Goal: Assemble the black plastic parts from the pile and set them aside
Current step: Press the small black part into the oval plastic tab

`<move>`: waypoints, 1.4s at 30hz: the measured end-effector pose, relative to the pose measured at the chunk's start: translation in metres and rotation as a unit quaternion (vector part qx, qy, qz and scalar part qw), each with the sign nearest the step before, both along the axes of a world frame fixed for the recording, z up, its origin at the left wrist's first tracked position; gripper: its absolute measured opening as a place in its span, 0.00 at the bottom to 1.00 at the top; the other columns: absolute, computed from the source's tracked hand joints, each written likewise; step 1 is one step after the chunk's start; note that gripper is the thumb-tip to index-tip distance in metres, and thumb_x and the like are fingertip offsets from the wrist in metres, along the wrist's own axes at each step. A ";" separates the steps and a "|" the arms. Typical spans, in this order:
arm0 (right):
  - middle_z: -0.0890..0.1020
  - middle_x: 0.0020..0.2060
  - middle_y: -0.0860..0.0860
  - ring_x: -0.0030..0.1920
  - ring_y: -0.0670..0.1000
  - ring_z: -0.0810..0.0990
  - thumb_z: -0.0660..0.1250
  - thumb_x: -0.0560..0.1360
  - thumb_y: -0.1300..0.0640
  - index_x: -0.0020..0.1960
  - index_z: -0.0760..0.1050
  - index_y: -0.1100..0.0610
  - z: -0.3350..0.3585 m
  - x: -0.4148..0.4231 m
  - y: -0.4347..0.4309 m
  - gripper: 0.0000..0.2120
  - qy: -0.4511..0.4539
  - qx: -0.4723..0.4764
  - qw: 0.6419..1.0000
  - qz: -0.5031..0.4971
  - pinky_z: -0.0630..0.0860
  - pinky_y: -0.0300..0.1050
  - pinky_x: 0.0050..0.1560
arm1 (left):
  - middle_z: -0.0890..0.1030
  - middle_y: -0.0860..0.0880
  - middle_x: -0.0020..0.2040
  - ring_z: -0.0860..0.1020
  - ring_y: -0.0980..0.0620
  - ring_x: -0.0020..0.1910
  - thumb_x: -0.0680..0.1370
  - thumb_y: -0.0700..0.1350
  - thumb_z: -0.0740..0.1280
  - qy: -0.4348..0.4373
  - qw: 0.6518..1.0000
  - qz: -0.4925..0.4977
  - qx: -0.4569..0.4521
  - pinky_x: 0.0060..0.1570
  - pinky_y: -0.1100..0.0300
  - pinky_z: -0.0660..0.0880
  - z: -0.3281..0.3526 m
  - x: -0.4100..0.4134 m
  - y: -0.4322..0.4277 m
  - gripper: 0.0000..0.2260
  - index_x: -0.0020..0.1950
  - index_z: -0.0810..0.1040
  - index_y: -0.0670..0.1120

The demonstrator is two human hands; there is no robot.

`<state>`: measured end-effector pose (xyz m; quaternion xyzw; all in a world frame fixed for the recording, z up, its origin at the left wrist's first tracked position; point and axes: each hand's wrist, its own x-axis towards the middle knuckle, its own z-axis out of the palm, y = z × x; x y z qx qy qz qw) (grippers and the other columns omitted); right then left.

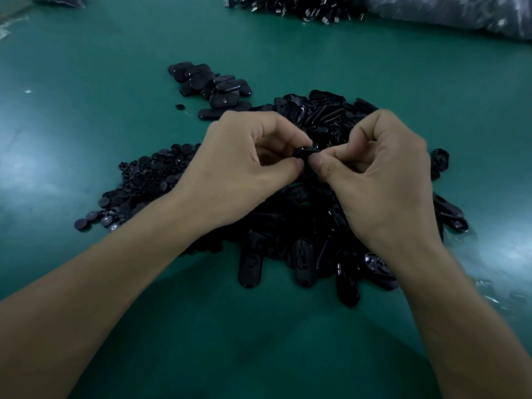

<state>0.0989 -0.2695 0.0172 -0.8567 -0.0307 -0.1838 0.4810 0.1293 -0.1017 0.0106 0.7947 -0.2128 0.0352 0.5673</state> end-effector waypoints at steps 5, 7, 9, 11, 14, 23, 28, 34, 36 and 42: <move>0.84 0.35 0.52 0.37 0.54 0.84 0.76 0.72 0.59 0.34 0.65 0.46 -0.001 -0.002 0.006 0.21 0.015 0.013 1.000 -0.014 0.81 0.57 0.37 | 0.84 0.58 0.39 0.84 0.60 0.39 0.73 0.38 0.76 -0.047 0.998 0.034 0.032 0.41 0.64 0.81 -0.005 -0.001 -0.002 0.10 0.48 0.82 0.52; 0.84 0.35 0.53 0.36 0.54 0.84 0.76 0.72 0.60 0.34 0.66 0.48 -0.002 -0.002 0.008 0.20 0.008 0.008 1.000 -0.020 0.82 0.54 0.36 | 0.83 0.59 0.38 0.83 0.61 0.38 0.73 0.39 0.76 -0.064 0.996 0.045 0.041 0.40 0.65 0.80 -0.006 -0.001 -0.003 0.10 0.48 0.82 0.52; 0.84 0.34 0.53 0.36 0.51 0.85 0.76 0.73 0.61 0.33 0.68 0.48 -0.003 -0.002 0.009 0.19 0.005 0.012 1.000 -0.023 0.82 0.53 0.36 | 0.83 0.59 0.38 0.83 0.61 0.38 0.73 0.39 0.76 -0.080 0.994 0.051 0.049 0.40 0.65 0.80 -0.006 -0.002 -0.003 0.09 0.48 0.82 0.51; 0.84 0.34 0.52 0.36 0.51 0.85 0.76 0.73 0.60 0.33 0.69 0.48 -0.003 -0.001 0.008 0.18 0.006 0.016 1.000 -0.017 0.83 0.53 0.37 | 0.83 0.58 0.37 0.83 0.60 0.38 0.73 0.40 0.76 -0.091 0.992 0.062 0.059 0.39 0.64 0.80 -0.007 -0.003 -0.004 0.08 0.48 0.82 0.50; 0.84 0.34 0.53 0.37 0.54 0.85 0.75 0.73 0.60 0.33 0.70 0.48 -0.005 -0.001 0.007 0.18 0.006 0.017 1.000 -0.002 0.83 0.55 0.38 | 0.82 0.57 0.37 0.82 0.60 0.37 0.73 0.41 0.76 -0.093 0.990 0.076 0.075 0.39 0.63 0.80 -0.008 -0.002 -0.003 0.07 0.48 0.81 0.49; 0.82 0.41 0.41 0.44 0.42 0.82 0.74 0.74 0.59 0.47 0.76 0.48 -0.004 -0.001 0.005 0.09 -0.055 -0.024 0.998 0.013 0.76 0.32 0.42 | 0.85 0.47 0.38 0.84 0.51 0.37 0.75 0.36 0.73 0.065 0.995 0.041 -0.061 0.42 0.53 0.84 0.000 0.005 0.001 0.08 0.46 0.80 0.49; 0.85 0.39 0.44 0.41 0.41 0.84 0.72 0.77 0.61 0.53 0.81 0.50 0.000 0.004 -0.003 0.08 0.018 0.083 0.993 0.079 0.77 0.32 0.43 | 0.84 0.48 0.39 0.83 0.54 0.38 0.76 0.35 0.71 0.158 0.973 -0.036 -0.162 0.41 0.62 0.80 0.002 0.007 0.003 0.05 0.47 0.81 0.44; 0.86 0.35 0.48 0.35 0.43 0.84 0.73 0.76 0.63 0.48 0.81 0.54 0.001 0.004 -0.004 0.05 0.042 0.159 0.981 0.106 0.75 0.30 0.36 | 0.86 0.46 0.42 0.84 0.53 0.40 0.72 0.41 0.72 0.169 0.970 -0.056 -0.164 0.43 0.62 0.80 0.002 0.008 0.004 0.09 0.51 0.82 0.43; 0.86 0.36 0.47 0.35 0.43 0.84 0.73 0.76 0.63 0.49 0.81 0.53 0.000 0.004 -0.004 0.06 0.040 0.152 0.982 0.104 0.76 0.30 0.36 | 0.86 0.46 0.42 0.84 0.53 0.40 0.74 0.39 0.71 0.169 0.971 -0.058 -0.162 0.43 0.62 0.80 0.002 0.007 0.004 0.07 0.52 0.83 0.42; 0.86 0.36 0.45 0.34 0.43 0.84 0.74 0.75 0.63 0.48 0.82 0.51 0.000 0.004 -0.005 0.07 0.026 0.144 0.983 0.112 0.76 0.30 0.36 | 0.86 0.46 0.41 0.84 0.53 0.40 0.75 0.38 0.71 0.172 0.970 -0.063 -0.160 0.42 0.63 0.80 0.003 0.006 0.003 0.06 0.52 0.83 0.43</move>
